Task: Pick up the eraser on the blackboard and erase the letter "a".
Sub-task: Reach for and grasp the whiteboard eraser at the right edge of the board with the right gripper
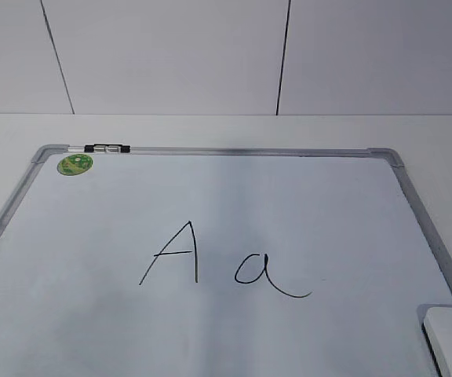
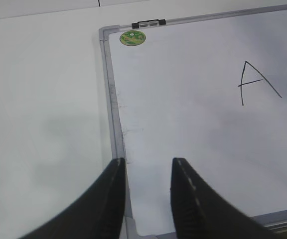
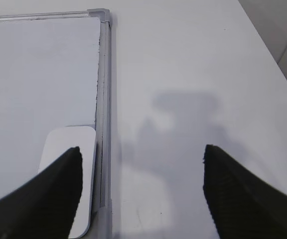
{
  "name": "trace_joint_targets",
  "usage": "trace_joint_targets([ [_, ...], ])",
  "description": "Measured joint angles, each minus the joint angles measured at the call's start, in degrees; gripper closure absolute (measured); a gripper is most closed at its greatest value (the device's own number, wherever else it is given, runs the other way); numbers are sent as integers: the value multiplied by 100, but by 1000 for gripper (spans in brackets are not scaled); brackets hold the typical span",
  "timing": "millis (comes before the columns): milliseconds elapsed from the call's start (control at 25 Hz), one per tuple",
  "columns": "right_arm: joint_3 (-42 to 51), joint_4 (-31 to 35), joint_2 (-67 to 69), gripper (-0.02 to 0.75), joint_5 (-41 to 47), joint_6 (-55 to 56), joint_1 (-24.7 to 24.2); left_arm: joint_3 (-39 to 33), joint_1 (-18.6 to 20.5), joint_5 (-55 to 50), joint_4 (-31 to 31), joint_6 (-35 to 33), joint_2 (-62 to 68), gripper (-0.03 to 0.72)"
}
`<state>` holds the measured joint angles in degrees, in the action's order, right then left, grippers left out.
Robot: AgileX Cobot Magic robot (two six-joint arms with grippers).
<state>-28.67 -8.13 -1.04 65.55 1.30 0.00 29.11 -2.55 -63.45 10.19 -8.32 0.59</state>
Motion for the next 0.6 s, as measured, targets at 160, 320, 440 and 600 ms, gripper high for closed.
trace_joint_targets([
  [160, 0, 0, 0, 159, 0, 0, 0, 0, 0, 0, 0, 0, 0, 453],
  [320, 0, 0, 0, 159, 0, 0, 0, 0, 0, 0, 0, 0, 0, 453],
  [440, 0, 0, 0, 159, 0, 0, 0, 0, 0, 0, 0, 0, 0, 453],
  [600, 0, 0, 0, 159, 0, 0, 0, 0, 0, 0, 0, 0, 0, 453],
])
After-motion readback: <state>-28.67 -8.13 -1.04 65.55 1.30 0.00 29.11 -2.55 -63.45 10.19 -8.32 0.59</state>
